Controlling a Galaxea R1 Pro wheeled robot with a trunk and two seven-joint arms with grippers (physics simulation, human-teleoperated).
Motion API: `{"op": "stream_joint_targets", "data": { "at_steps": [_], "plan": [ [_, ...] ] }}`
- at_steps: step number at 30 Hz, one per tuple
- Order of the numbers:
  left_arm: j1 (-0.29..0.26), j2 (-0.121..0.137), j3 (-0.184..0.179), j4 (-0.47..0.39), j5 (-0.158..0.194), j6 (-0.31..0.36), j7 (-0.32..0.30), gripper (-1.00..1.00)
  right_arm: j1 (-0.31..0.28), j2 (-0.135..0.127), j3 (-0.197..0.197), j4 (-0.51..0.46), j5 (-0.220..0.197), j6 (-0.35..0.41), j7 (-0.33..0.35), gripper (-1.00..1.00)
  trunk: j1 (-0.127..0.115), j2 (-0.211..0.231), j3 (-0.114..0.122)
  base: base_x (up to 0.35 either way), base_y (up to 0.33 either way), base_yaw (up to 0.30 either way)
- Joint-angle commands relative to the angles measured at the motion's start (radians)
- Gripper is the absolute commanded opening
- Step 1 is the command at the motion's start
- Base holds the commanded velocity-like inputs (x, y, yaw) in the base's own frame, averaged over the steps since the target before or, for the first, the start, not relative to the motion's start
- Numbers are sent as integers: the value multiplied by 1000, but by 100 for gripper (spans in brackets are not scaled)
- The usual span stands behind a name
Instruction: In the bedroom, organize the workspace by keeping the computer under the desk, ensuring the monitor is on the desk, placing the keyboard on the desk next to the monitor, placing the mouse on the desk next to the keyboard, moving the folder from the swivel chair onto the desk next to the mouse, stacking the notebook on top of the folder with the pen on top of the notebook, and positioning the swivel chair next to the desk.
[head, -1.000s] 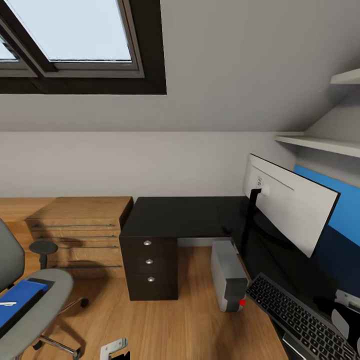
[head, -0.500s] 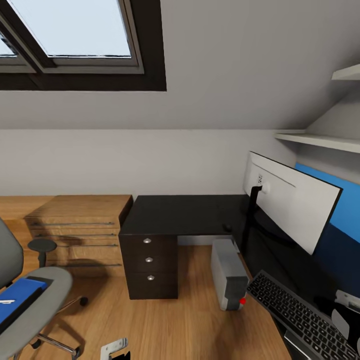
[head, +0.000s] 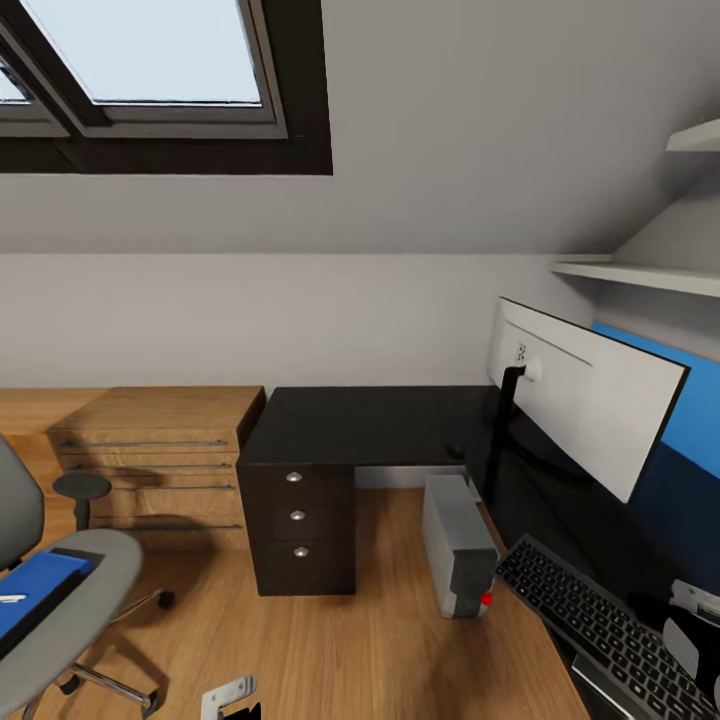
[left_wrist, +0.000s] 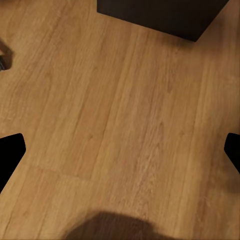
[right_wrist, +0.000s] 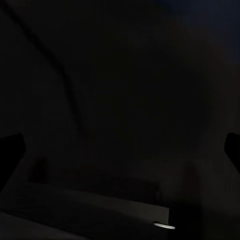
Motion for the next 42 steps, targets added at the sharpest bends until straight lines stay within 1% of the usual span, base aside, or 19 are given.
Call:
{"op": "stream_joint_targets", "data": {
  "at_steps": [1,6,38,42],
  "plan": [
    [-1,-1,5,0,1,-3,0,100,0,0,1,-2,-1,5,-3,100,4,-8,-4,0,0,0],
    [-1,-1,5,0,1,-3,0,100,0,0,1,-1,-1,5,-1,100,23,-43,-20,0,0,0],
    [-1,-1,5,0,1,-3,4,100,0,2,2,-1,0,2,0,100,23,-43,-20,0,0,0],
    [-1,-1,5,0,1,-3,5,100,0,3,2,-1,1,-9,1,100,23,-43,-20,0,0,0]
  ]
}}
